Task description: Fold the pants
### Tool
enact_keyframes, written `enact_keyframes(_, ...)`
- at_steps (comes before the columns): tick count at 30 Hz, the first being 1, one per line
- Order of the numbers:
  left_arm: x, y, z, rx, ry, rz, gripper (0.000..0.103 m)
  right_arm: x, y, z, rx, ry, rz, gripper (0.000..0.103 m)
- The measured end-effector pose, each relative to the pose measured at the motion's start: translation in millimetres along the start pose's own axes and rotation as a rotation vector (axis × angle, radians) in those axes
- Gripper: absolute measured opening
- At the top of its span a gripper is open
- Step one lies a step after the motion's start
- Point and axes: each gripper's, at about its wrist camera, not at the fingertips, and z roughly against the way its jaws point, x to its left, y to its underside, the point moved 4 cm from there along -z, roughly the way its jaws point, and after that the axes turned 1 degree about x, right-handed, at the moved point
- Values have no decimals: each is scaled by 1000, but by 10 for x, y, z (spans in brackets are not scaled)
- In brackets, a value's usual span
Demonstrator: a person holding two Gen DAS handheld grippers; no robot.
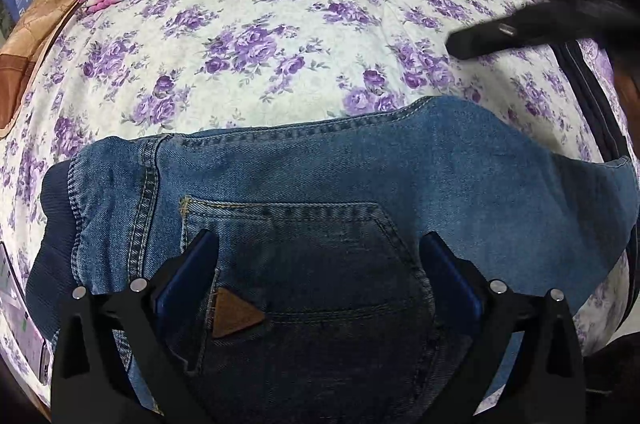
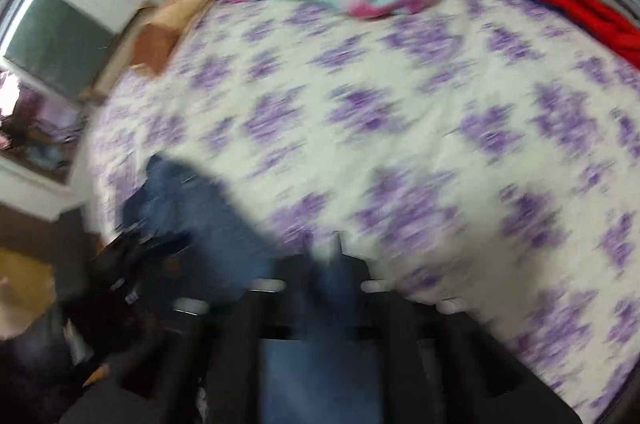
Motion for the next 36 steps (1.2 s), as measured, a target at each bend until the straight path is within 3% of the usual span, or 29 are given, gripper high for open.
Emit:
enact_keyframes(1, 2, -3, 1, 1, 1, 3, 99, 48, 54, -12, -1, 16, 16, 60)
enact_keyframes(2, 1, -3, 1, 2, 0, 4, 99, 93, 110, -74, 10, 30, 32, 52)
enact_keyframes(3, 0, -7, -4, 4, -2, 5, 99, 114, 135, -143, 22, 31, 29, 12)
enact_keyframes(4, -1, -6, -3, 4, -2, 4, 99, 122, 152, -249, 39, 41, 21, 6)
enact_keyframes(5, -3, -9, -4, 3, -2, -1, 99, 75, 167, -330, 39, 71, 17, 6)
enact_keyframes(6, -8, -11, 2, 0, -1, -8, 99, -14, 185, -419, 30, 141, 29, 24)
enact_keyframes(7, -13, -12, 13, 1, 2, -15, 99, -72, 208, -452, 0, 243, 62, 50)
enact_keyframes(9, -4, -22, 52, 18, 6, -18, 98, -90, 266, -337, -75, 329, 46, 51)
enact_keyframes(11, 26, -22, 149, 29, 25, 4, 98, -95, 347, -137, -129, 343, 4, 37)
enact_keyframes(12, 35, -23, 178, 31, 33, 7, 98, -131, 422, 28, -170, 356, -12, 37)
enact_keyframes(14, 68, -41, 253, 21, 38, 9, 98, -319, 642, 415, -258, 365, -104, 49)
enact_keyframes(15, 88, -47, 267, 18, 34, 9, 98, -450, 845, 604, -288, 352, -185, 61)
enact_keyframes(18, 206, -63, 240, 28, 23, 32, 98, -809, 1561, 1058, -330, 323, -384, 62)
enact_keyframes(21, 334, -61, 198, 45, 74, 52, 98, -1140, 2467, 1413, -367, 405, -609, 63)
enact_keyframes(23, 337, -55, 226, 46, 80, 14, 98, -1356, 3011, 1612, -399, 443, -775, 63)
enact_keyframes(27, 337, -34, 221, 54, 85, -19, 98, -1604, 3939, 1745, -473, 366, -1097, 67)
enact_keyframes(28, 330, -22, 206, 58, 80, -30, 98, -1629, 4049, 1732, -490, 357, -1138, 76)
enact_keyframes(30, 293, -10, 190, 60, 59, -57, 98, -1655, 4143, 1679, -534, 313, -1180, 83)
enact_keyframes(36, 302, 31, 220, 62, 43, -65, 98, -1841, 4156, 1476, -590, 228, -1291, 86)
